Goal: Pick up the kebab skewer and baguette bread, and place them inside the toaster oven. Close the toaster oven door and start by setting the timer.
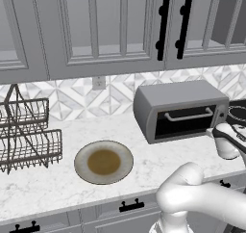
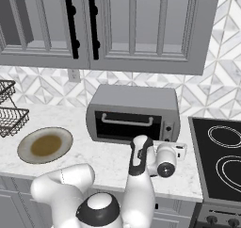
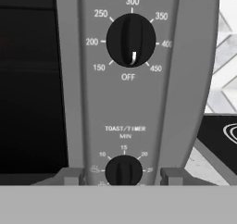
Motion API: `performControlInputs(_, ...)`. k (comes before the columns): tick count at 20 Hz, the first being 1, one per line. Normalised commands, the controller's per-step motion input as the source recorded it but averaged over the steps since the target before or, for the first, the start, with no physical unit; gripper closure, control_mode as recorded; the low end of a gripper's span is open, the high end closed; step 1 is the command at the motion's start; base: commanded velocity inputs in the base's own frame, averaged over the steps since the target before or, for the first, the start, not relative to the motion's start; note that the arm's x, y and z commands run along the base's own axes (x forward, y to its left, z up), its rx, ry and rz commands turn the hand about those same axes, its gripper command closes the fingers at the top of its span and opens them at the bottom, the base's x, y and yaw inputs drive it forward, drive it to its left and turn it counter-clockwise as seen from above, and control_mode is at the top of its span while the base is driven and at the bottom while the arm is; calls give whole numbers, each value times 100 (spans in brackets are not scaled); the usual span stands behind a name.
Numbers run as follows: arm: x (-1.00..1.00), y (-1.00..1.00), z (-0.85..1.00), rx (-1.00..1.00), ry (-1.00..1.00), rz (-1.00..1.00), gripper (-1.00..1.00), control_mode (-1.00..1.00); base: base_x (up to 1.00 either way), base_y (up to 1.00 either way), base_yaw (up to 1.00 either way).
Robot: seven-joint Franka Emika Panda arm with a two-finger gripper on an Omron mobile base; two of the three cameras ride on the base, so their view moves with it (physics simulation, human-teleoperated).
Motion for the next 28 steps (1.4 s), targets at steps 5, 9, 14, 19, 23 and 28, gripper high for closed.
performControlInputs(5, 0, 0, 0, 0, 0, 0, 100, -100, 0, 0, 0)
performControlInputs(9, 0, 0, 0, 0, 0, 0, 100, -100, 0, 0, 0)
performControlInputs(14, -1, 0, 0, 0, 0, 0, 100, -100, 0, 0, 0)
performControlInputs(19, -15, 0, 0, 0, -3, 0, 100, -100, 0, 0, 0)
performControlInputs(23, -22, 0, 0, 0, -5, 0, 100, -100, 0, 0, 0)
performControlInputs(28, -16, 0, 0, 0, -2, 0, 100, -100, 0, 0, 0)
